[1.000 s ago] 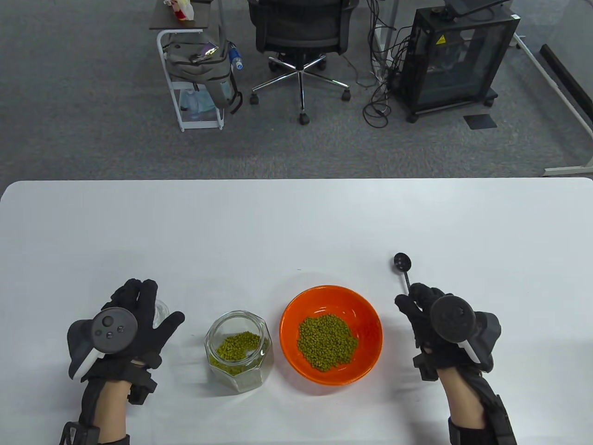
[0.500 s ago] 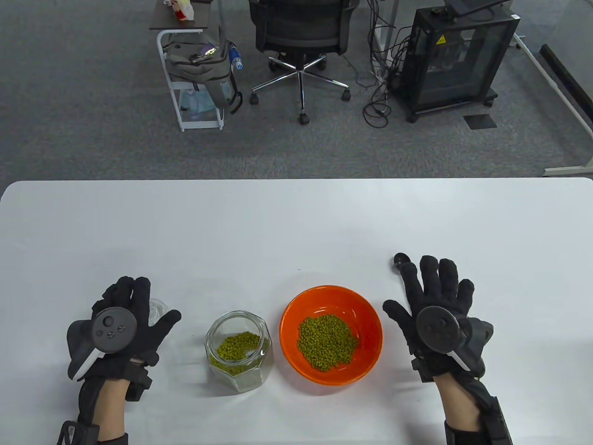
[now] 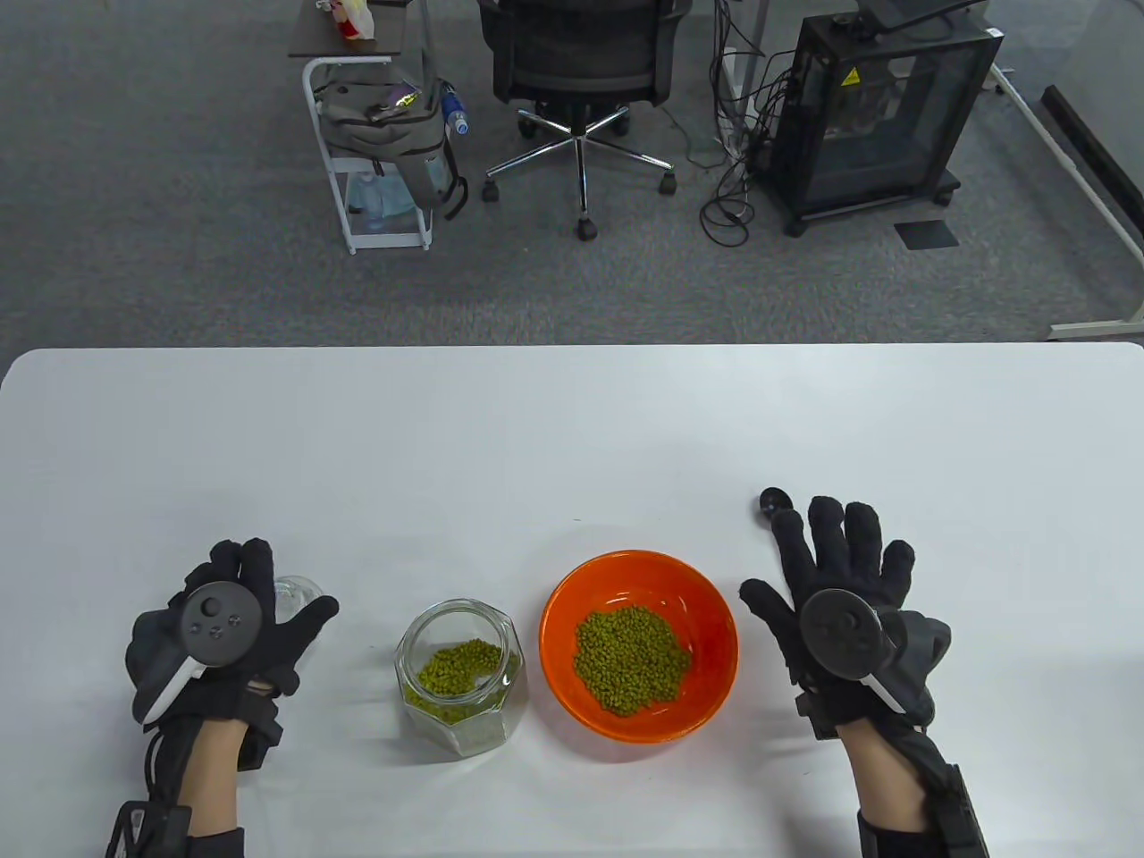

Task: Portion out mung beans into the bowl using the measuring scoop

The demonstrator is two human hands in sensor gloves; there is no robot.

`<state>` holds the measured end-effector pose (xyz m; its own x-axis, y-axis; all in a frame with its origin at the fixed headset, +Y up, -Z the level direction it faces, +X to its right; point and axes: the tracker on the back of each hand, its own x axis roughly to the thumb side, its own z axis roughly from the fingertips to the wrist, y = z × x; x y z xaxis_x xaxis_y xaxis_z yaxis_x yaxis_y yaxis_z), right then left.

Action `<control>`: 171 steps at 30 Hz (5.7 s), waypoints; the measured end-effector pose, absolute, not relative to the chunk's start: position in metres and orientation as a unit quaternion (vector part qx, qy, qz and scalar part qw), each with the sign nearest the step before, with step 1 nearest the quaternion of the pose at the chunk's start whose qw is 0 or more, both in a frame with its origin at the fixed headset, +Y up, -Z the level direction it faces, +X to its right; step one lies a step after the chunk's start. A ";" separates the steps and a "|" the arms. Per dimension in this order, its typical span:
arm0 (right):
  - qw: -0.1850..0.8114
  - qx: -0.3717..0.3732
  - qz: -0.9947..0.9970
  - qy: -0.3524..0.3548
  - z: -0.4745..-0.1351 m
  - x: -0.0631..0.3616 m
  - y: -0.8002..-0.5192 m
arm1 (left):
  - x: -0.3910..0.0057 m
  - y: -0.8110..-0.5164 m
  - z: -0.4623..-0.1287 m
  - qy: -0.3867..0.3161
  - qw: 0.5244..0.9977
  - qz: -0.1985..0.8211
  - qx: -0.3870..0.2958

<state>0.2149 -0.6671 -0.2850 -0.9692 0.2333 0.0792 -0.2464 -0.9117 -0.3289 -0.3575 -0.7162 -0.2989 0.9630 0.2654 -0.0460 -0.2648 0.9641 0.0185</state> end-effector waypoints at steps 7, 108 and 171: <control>0.119 0.022 0.978 -0.168 -0.285 0.214 -0.668 | -0.363 -0.728 -0.306 0.057 0.991 0.115 -0.041; 0.119 0.010 0.987 -0.111 -0.290 0.216 -0.672 | -0.203 -0.632 -0.232 -0.213 0.951 0.098 0.200; 0.112 0.024 0.987 -0.115 -0.291 0.211 -0.678 | -0.322 -0.671 -0.284 0.002 0.994 0.066 0.084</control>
